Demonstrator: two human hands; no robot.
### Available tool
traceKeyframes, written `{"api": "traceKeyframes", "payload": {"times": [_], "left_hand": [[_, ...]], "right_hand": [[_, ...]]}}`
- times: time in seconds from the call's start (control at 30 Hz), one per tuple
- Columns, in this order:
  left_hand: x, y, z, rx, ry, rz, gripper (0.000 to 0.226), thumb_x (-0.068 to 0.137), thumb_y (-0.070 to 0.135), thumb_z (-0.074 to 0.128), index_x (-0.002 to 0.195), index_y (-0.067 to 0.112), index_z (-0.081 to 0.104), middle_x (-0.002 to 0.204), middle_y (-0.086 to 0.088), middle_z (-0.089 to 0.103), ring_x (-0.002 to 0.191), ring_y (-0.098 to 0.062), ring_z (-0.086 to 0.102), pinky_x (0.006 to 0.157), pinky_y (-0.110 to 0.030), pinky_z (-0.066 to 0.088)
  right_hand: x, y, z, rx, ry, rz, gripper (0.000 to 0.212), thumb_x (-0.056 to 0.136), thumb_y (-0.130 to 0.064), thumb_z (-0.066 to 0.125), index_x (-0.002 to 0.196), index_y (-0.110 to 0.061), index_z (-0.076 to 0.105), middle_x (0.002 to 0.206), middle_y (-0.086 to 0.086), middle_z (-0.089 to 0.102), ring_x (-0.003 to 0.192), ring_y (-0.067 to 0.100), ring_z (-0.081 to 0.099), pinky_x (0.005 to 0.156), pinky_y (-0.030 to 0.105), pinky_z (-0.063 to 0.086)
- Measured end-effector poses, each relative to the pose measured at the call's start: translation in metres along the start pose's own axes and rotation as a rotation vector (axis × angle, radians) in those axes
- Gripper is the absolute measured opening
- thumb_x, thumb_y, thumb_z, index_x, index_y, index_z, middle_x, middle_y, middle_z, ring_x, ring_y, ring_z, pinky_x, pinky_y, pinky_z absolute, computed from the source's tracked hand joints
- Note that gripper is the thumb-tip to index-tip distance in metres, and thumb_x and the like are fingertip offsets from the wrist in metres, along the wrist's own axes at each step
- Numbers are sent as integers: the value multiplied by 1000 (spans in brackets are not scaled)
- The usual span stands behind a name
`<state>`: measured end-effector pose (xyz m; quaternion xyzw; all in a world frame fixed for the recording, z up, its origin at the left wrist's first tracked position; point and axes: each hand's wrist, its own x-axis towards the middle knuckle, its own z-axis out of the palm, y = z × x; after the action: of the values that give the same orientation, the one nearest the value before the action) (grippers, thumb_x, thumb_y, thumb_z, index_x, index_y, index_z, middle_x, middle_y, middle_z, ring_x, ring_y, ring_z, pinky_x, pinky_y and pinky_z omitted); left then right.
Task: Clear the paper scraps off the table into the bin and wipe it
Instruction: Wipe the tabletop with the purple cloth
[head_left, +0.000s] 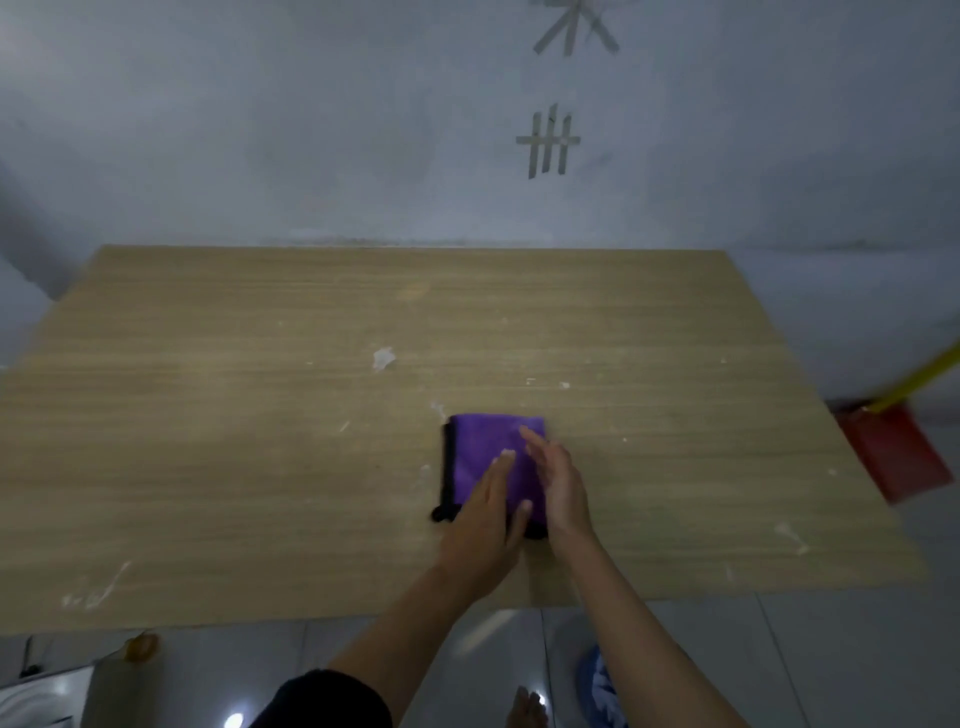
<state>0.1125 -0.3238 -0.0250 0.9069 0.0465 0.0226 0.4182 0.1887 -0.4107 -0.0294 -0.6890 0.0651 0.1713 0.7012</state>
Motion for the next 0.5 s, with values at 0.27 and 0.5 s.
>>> {"api": "traceKeyframes", "payload": {"times": [0.27, 0.5], "left_hand": [[85, -41, 18, 390, 225, -501, 94, 78, 76, -2, 145, 15, 23, 153, -23, 14, 142, -39, 8, 115, -49, 14], [157, 6, 72, 413, 106, -299, 82, 81, 67, 24, 133, 7, 47, 137, -22, 48, 125, -41, 46, 94, -54, 46]], "right_hand": [[26, -12, -109, -201, 180, -117, 39, 101, -23, 27, 117, -14, 62, 121, -7, 57, 117, 8, 49, 86, -5, 31], [51, 4, -161, -287, 184, -175, 33, 97, -32, 37, 106, -22, 68, 110, -9, 67, 109, 7, 59, 100, 25, 40]]}}
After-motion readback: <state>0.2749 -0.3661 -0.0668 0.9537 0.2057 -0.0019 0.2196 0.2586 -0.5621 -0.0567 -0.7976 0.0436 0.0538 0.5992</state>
